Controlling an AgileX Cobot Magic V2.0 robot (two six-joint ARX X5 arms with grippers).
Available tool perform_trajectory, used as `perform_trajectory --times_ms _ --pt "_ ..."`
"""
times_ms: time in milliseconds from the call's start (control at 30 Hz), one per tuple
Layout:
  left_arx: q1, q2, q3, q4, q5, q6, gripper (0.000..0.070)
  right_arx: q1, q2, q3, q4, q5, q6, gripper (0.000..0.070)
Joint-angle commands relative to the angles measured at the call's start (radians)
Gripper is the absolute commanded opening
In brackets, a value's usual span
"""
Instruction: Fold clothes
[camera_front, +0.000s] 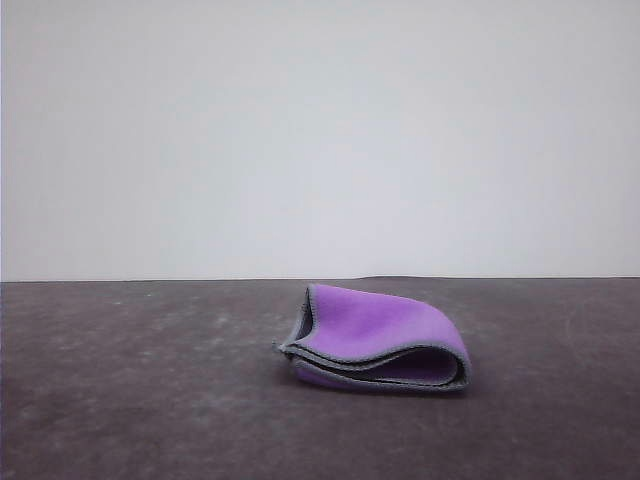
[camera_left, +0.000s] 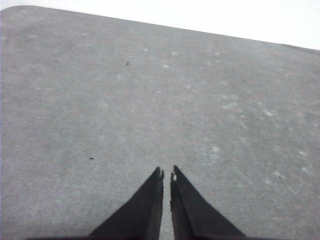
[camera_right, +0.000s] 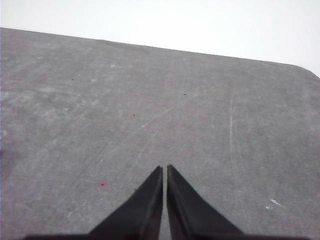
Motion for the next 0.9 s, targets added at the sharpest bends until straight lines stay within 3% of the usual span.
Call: perform_trajectory --times_ms 0,867 --pt "-0.001 -0.001 -0.018 -0.012 0.005 -0.004 0.0016 0.000 0.000 -0.004 0.013 0.000 0.011 0.0007" --pt "-0.011 -0.003 -0.018 -0.012 0.005 0.005 0.0016 0.000 0.000 -0.004 0.013 0.000 0.011 0.0007"
